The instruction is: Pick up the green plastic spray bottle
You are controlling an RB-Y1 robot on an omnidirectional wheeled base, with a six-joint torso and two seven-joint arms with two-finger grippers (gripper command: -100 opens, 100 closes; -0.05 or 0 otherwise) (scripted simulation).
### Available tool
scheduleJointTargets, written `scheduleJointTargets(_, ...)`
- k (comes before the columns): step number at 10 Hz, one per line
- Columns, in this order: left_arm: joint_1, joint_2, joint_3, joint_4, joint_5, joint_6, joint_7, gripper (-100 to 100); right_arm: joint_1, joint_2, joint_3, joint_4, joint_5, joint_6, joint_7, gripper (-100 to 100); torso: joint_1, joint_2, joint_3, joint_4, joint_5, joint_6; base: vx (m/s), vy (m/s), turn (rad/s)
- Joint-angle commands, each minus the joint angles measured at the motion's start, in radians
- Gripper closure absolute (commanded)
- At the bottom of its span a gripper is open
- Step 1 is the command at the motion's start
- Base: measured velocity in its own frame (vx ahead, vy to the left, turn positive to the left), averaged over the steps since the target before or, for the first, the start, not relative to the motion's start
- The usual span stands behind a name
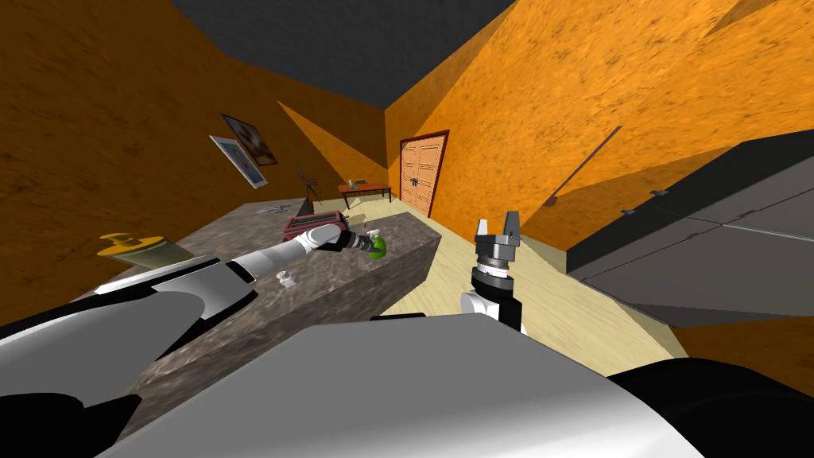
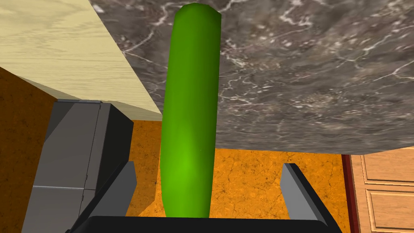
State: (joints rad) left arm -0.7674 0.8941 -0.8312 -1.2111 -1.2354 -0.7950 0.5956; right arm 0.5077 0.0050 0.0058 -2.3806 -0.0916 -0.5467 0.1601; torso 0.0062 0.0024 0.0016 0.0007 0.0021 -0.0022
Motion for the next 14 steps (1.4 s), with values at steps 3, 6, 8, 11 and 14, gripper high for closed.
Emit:
scheduleJointTargets(3,-0.015,-0.056,0.015,-0.008,-0.09,0.04,0.098,-100,0.0,0.0,0.0,0.0,0.0,0.0,0.0,0,-0.006,-0.003,-0.002,-0.001,-0.001,0.0,-0.031,0.052,-0.048)
scheduleJointTargets(6,-0.036,-0.113,0.03,-0.004,-0.173,0.068,0.18,-100,0.0,0.0,0.0,0.0,0.0,0.0,0.0,0,-0.003,-0.001,-0.001,0.0,-0.001,-0.001,-0.067,0.085,-0.055)
scheduleJointTargets(8,-0.036,-0.122,0.03,-0.004,-0.217,0.068,0.226,-100,0.0,0.0,0.0,0.0,0.0,0.0,0.0,0,-0.001,0.001,0.001,0.0,0.0,0.0,-0.065,0.087,-0.065)
scheduleJointTargets(11,-0.035,-0.119,0.03,-0.004,-0.205,0.067,0.211,100,0.0,0.0,0.0,0.0,0.0,0.0,0.0,0,-0.006,-0.004,-0.002,-0.001,-0.001,0.0,-0.005,0.01,0.001)
scheduleJointTargets(14,-0.036,-0.119,0.029,-0.005,-0.205,0.067,0.21,100,0.0,0.0,0.0,0.0,0.0,0.0,0.0,0,-0.007,-0.004,-0.003,-0.001,-0.001,-0.001,0.0,0.0,0.0)
